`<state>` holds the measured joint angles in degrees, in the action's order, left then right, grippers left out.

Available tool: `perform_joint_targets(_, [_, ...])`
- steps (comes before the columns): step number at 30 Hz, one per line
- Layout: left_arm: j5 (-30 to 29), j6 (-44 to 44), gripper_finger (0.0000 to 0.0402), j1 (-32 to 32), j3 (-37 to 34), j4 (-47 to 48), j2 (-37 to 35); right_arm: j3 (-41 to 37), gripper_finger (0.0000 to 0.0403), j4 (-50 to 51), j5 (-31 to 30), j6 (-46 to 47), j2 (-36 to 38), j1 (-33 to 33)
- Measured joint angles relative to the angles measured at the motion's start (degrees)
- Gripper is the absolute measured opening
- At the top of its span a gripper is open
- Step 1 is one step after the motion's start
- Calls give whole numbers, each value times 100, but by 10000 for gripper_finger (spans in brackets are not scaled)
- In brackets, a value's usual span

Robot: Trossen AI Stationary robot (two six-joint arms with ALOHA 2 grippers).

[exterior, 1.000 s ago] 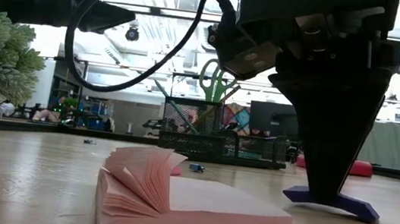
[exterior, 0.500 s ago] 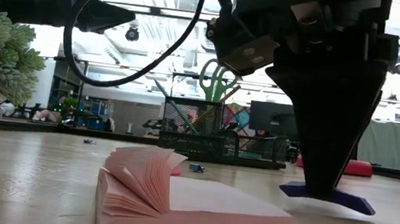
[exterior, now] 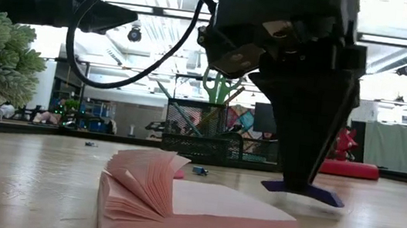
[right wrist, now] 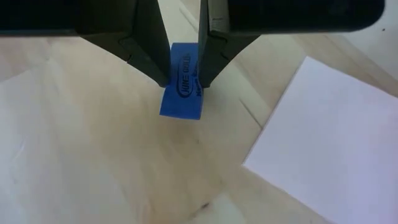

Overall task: Pick and place office supplies into organizer
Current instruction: Put the blue eraser into the black desk organizer

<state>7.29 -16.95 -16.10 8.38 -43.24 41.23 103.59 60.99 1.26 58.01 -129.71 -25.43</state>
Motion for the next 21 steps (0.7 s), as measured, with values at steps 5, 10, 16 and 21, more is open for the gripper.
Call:
perform_joint_targets(5, [0, 0, 59, 1, 0, -1, 0, 0, 61, -4, -41, -212, 0, 97])
perform_joint_targets(10, [0, -2, 59, 1, 0, -2, 0, 0, 61, -44, -269, -331, 50, 160])
perform_joint_targets(16, [0, -2, 59, 1, 0, 0, 0, 4, 61, -59, -688, -484, 231, 216])
perform_joint_targets(21, [0, -2, 59, 0, 2, -2, 0, 6, 61, -116, -1353, -829, 388, 286])
